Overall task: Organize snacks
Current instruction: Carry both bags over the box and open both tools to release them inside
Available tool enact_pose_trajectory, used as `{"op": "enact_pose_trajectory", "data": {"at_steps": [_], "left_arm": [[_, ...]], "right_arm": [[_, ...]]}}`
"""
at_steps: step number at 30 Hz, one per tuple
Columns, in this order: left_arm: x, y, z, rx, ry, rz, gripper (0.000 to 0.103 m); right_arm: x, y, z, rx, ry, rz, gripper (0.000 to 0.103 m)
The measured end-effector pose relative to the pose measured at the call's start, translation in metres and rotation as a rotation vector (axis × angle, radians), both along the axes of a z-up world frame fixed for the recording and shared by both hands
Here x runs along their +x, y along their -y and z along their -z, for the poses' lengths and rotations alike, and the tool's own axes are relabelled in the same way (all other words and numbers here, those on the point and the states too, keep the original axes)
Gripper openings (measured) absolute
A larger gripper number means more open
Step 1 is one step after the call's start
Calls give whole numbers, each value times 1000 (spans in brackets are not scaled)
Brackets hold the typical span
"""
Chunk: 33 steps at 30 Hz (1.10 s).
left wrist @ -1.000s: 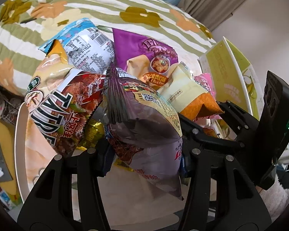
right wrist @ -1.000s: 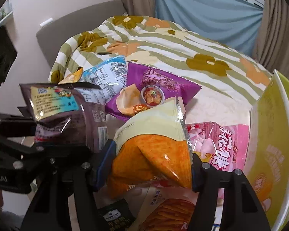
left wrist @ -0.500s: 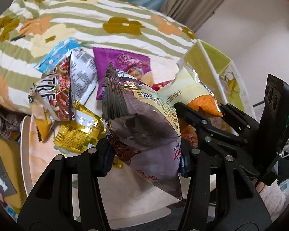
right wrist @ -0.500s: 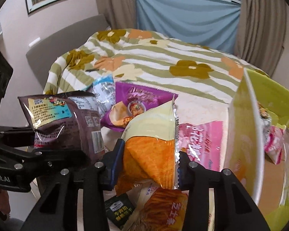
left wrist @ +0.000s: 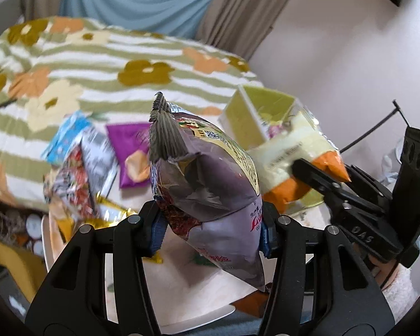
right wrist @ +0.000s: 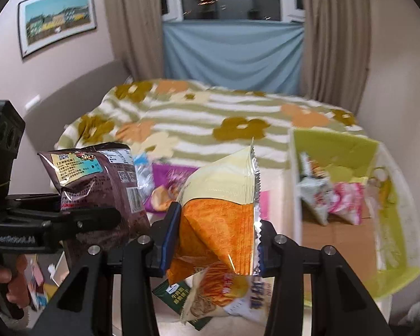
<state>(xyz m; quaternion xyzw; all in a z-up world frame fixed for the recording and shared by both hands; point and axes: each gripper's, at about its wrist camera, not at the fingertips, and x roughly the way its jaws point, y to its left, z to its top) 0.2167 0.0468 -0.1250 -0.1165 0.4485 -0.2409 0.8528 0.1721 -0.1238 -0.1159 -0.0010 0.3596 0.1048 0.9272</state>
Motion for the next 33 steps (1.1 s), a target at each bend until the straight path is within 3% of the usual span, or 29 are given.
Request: {"op": "enact_pose_trajectory", "data": {"at_steps": [8,17,21,27,29,31,33], "left_arm": [[7,44,-33,-20,72,49,48],[16,146,-47,-44,78,73,48],[29,200,-36,-31,44,100,48],[47,261,5,-29,-49,97,48],[51,275,21,-9,-87,76,58],[52,284,34,54,-112,28,95],[49,283,40,98,-106,-32,100]], "right_arm": [[-19,55,-39,6,51,132,41],[-25,139,-45,36,51,159,41],[-27,180,-43,38,39,158,41],[-24,226,-33,55,14,143,41],[-21,235,-28,57,3,133,41],[-19,244,-24,67,-13,118,41],[-16,250,-20,72,-25,101,41]]}}
